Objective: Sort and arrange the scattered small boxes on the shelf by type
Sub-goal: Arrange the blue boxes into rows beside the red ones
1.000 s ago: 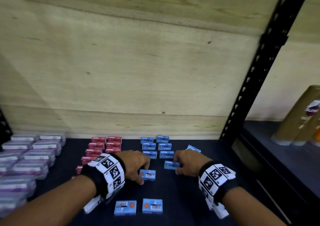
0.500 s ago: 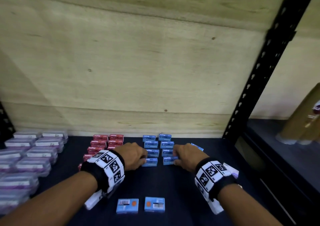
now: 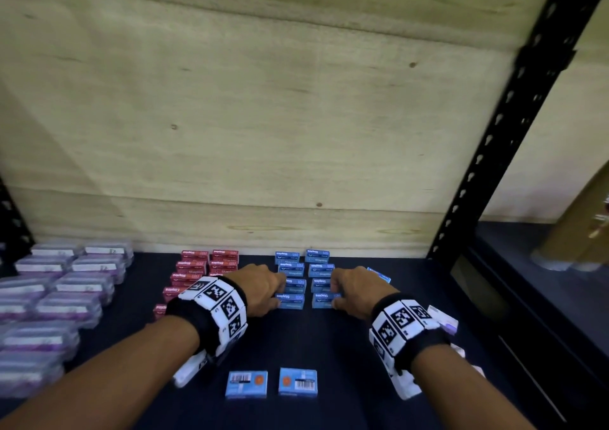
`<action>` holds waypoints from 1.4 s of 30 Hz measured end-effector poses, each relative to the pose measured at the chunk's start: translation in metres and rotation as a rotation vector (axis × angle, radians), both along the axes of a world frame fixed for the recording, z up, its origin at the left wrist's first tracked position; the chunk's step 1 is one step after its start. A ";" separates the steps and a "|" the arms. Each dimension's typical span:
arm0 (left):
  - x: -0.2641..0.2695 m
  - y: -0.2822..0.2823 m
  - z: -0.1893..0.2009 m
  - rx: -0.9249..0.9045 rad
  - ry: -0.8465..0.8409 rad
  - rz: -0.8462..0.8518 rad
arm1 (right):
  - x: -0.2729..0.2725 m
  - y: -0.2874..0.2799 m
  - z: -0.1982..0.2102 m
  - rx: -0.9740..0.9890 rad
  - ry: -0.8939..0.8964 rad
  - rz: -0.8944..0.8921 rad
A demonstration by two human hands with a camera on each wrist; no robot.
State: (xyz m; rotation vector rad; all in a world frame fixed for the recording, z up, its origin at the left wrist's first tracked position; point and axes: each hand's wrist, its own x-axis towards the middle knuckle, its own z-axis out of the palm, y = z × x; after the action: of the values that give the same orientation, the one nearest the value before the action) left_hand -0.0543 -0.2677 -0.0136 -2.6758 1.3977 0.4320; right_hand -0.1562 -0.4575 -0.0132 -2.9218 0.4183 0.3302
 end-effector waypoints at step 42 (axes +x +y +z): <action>-0.049 0.059 0.033 0.043 0.229 0.016 | -0.052 0.070 0.019 0.148 0.279 0.161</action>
State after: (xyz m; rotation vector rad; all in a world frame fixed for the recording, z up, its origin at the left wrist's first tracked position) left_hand -0.1035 -0.2082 0.0191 -2.6734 1.4032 0.7836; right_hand -0.2086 -0.3875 0.0055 -2.7760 0.1844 0.7632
